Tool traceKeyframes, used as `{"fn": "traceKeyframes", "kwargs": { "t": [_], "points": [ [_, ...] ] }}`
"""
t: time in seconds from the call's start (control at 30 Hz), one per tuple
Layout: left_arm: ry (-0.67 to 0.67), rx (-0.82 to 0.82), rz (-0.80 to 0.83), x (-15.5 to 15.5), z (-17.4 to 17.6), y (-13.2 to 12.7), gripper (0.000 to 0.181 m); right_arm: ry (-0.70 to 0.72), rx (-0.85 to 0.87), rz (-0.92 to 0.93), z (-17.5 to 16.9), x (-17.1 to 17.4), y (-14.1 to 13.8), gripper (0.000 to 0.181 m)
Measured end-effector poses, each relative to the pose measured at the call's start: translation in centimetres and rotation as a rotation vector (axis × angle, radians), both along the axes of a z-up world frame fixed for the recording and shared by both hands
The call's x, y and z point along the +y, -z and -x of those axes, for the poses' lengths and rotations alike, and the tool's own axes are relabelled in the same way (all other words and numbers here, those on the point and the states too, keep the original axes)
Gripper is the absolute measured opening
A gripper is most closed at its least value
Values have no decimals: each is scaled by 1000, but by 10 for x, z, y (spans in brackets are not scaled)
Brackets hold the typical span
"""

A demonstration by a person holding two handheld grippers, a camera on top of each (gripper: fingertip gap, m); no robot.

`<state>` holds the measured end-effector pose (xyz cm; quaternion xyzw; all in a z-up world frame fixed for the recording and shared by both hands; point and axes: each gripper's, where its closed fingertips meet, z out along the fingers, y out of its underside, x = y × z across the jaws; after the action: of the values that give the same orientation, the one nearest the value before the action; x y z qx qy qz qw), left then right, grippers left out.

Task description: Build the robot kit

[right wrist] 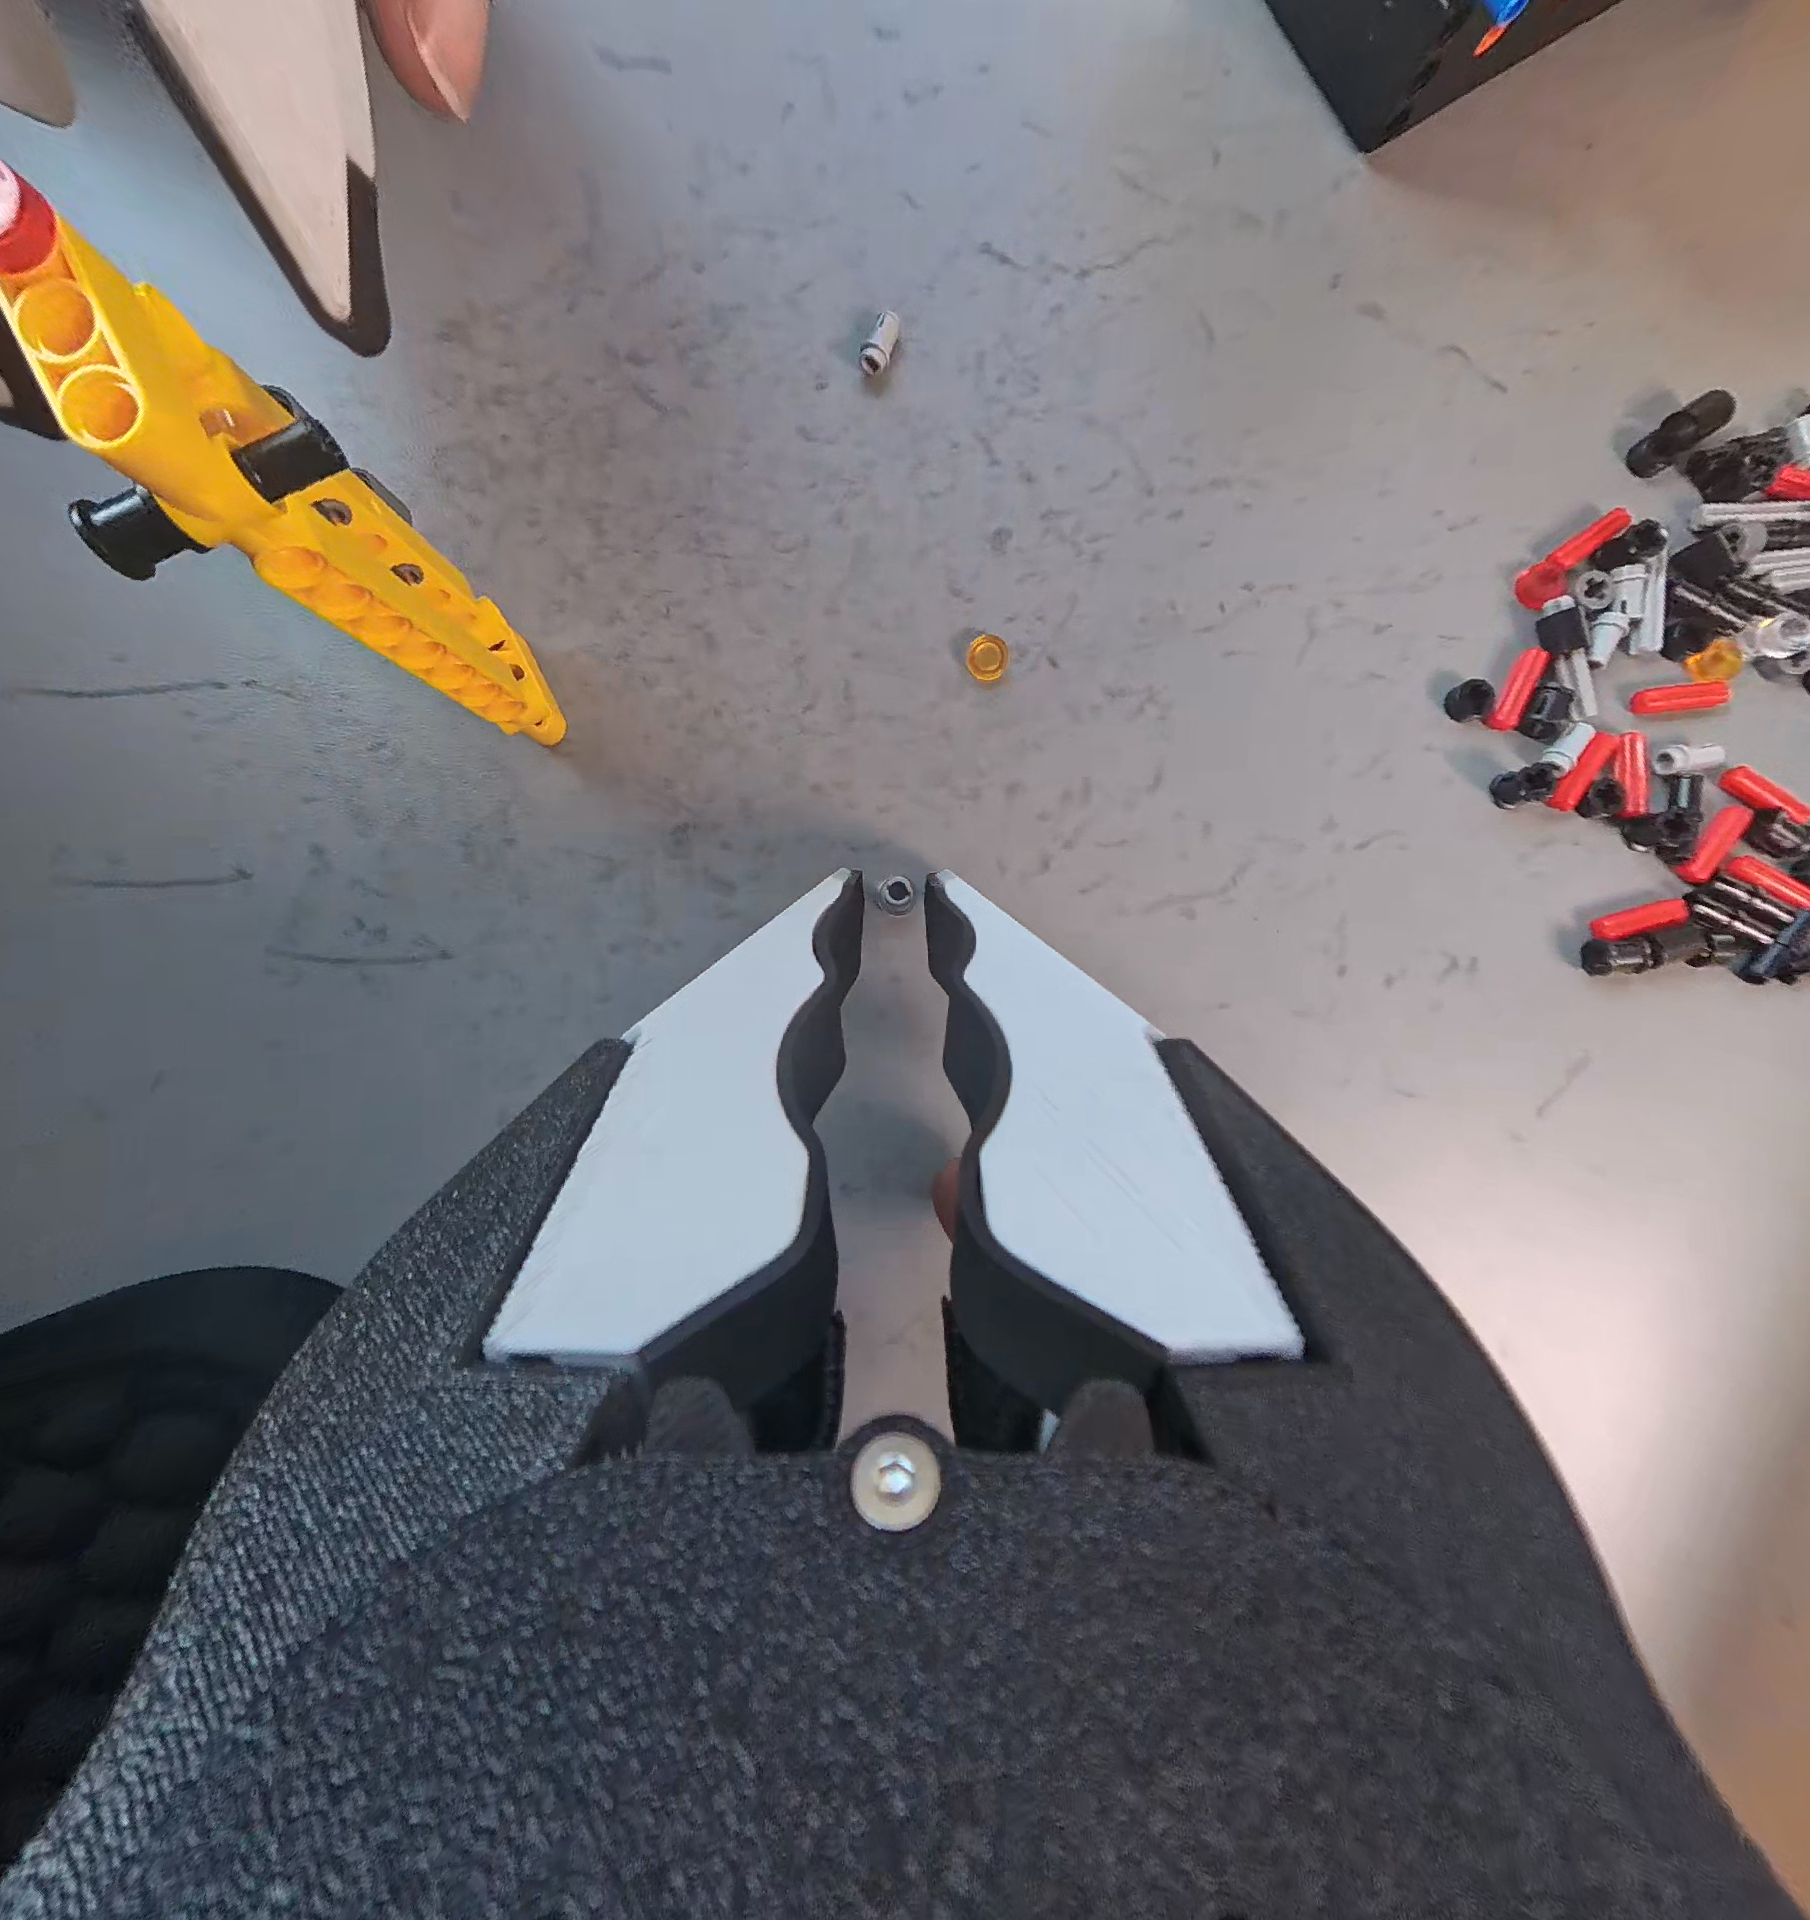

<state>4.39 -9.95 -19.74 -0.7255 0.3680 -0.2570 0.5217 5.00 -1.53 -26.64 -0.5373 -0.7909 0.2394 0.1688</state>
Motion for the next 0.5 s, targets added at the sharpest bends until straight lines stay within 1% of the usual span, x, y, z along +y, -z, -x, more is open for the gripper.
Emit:
{"fn": "traceKeyframes", "kwargs": {
  "t": [0.13, 0.5],
  "points": [
    [-9, -32, 1, 1, 3, -4, 32, -5, -3, -4, 0, -1, 0, 10],
    [-34, -43, -6, 4, 7, -7, 33, 6, -1, 19, 0, -2, 0, 8]
  ]
}}
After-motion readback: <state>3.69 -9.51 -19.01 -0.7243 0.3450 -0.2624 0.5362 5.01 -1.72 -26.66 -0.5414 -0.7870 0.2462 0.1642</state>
